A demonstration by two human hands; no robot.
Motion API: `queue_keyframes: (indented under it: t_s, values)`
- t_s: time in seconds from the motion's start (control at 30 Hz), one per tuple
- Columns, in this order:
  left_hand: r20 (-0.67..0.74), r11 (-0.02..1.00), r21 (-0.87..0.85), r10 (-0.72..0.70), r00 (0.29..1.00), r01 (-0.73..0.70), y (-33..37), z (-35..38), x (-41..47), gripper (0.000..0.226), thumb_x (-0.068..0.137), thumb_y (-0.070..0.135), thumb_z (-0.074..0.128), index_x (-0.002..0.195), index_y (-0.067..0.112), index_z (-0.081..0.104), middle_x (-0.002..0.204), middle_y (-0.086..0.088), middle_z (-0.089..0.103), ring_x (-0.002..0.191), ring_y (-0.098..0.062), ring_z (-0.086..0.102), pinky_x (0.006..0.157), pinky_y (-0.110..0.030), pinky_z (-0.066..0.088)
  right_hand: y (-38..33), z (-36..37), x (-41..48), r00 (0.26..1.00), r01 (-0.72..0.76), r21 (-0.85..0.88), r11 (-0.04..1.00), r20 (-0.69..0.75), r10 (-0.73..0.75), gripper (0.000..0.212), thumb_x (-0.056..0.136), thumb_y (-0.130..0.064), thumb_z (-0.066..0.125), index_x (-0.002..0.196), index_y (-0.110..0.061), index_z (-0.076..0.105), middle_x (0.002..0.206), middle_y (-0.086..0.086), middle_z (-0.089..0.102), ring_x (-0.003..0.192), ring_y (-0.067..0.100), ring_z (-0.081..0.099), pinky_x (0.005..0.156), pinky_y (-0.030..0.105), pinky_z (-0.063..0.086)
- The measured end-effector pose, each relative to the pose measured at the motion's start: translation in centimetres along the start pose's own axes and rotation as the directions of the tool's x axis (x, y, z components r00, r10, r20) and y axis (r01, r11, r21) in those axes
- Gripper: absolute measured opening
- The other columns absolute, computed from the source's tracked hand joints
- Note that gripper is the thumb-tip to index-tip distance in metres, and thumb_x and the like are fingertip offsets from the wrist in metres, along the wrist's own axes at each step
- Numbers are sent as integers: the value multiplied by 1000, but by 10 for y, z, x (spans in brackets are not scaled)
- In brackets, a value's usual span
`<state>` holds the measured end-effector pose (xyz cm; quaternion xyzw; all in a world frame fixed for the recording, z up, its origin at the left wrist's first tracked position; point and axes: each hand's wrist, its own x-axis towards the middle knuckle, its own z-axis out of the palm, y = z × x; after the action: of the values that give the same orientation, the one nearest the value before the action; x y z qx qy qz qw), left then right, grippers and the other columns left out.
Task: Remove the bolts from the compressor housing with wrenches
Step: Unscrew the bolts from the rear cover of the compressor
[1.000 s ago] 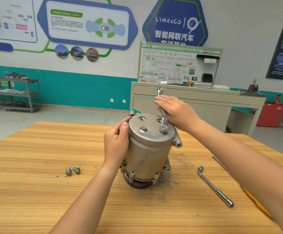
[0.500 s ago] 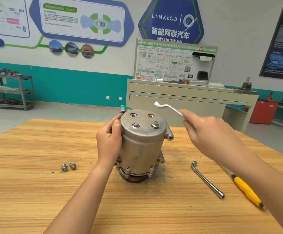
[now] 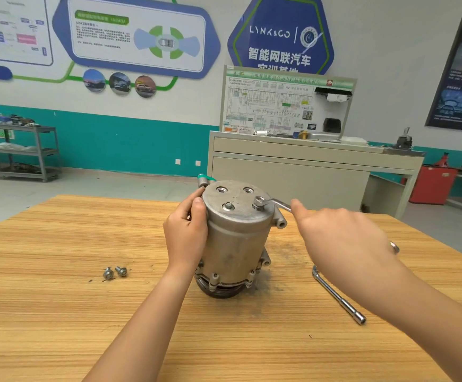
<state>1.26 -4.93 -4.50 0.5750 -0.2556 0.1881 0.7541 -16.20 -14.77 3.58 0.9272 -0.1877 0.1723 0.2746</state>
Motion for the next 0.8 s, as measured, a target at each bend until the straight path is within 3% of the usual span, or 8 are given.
queue_keyframes:
  t_s: [0.13,0.2,0.3,0.4,0.5,0.57,0.73,0.8]
  values:
    - [-29,999,23,28,999,-27,4,3,-6,33,84,30,41,111,32,60,93,33,58,86,25,53,69,3,36,-16,3,-6,1000,10,-49,999,-17,-11,67,85,2,36,145,-3,8,102,10,56,80,25,62,37,26,16]
    - [-39,999,20,35,999,-34,4,2,-7,34,85,30,40,112,30,61,94,32,58,86,25,53,69,3,36,-15,10,-11,985,-61,-151,987,-171,34,64,73,0,48,135,1,38,79,11,60,56,23,61,38,20,6]
    - [-35,1000,6,23,999,-23,1,-1,-5,40,84,30,39,115,23,64,97,30,59,90,24,53,73,1,37,4,33,-4,895,-94,-31,995,-441,71,44,50,-3,77,94,-10,73,43,4,46,26,18,38,43,12,9]
    - [-14,1000,-22,18,1000,-18,-1,0,-2,44,84,30,39,116,15,66,101,25,61,95,23,52,78,1,37,27,67,23,777,66,82,995,-630,0,24,70,-10,76,93,-8,73,48,5,51,36,21,47,36,21,31]
    - [21,999,1,43,999,-43,-2,2,2,44,84,30,40,115,14,67,104,19,63,94,22,53,76,1,37,39,88,60,737,175,229,958,-675,27,24,86,-12,59,105,-1,68,79,14,68,67,28,65,63,39,51]
    - [31,999,-3,33,999,-33,-3,4,5,44,83,30,40,113,14,68,107,14,66,96,19,55,78,-1,39,38,88,85,751,226,265,937,-660,6,26,84,-9,61,108,-1,67,97,15,69,87,30,67,78,49,49]
    - [37,1000,-20,-5,999,6,-4,2,10,32,90,22,43,110,20,68,105,14,67,100,14,57,83,-6,43,24,69,130,731,460,167,872,-628,-266,16,75,0,67,90,2,69,96,17,70,90,34,67,71,47,54]
    - [29,999,-26,-18,999,19,-5,-1,10,31,96,10,42,109,22,67,107,12,67,102,10,58,85,-9,45,19,63,133,738,450,176,875,-625,-254,15,78,0,66,92,4,68,95,18,69,89,36,67,72,48,52]
